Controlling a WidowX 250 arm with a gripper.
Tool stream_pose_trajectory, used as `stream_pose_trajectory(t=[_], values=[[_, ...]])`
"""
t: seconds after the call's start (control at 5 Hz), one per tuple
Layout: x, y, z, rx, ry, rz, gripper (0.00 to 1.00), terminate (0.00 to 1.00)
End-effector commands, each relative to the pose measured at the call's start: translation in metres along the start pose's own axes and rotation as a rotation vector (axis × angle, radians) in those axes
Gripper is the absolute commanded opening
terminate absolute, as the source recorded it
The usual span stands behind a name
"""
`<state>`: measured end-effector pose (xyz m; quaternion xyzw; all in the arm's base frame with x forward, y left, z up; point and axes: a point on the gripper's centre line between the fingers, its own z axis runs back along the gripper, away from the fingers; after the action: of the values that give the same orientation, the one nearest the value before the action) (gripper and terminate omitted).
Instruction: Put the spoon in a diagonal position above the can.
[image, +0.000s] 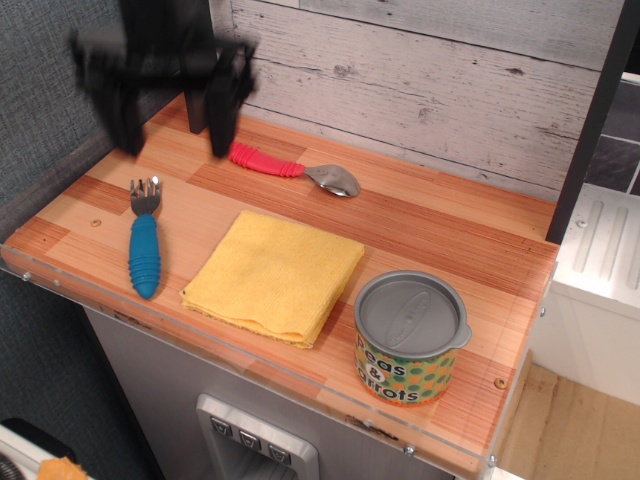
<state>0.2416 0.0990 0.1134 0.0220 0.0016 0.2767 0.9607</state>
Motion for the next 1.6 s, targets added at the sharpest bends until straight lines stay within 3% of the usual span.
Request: stream_pose_trajectory(t=[0.0, 0.4, 1.2, 1.4], values=[[0.018, 0.026, -0.032, -0.057, -0.097, 0.177, 1.00, 0.00], [0.031, 0.037, -0.066, -0.021, -0.151, 0.274, 1.00, 0.00], [0.038, 0.044, -0.101, -0.026, -0.125, 0.319, 1.00, 0.00], [0.037, 0.044, -0.099, -0.029, -0.143, 0.303, 0.00, 0.00]])
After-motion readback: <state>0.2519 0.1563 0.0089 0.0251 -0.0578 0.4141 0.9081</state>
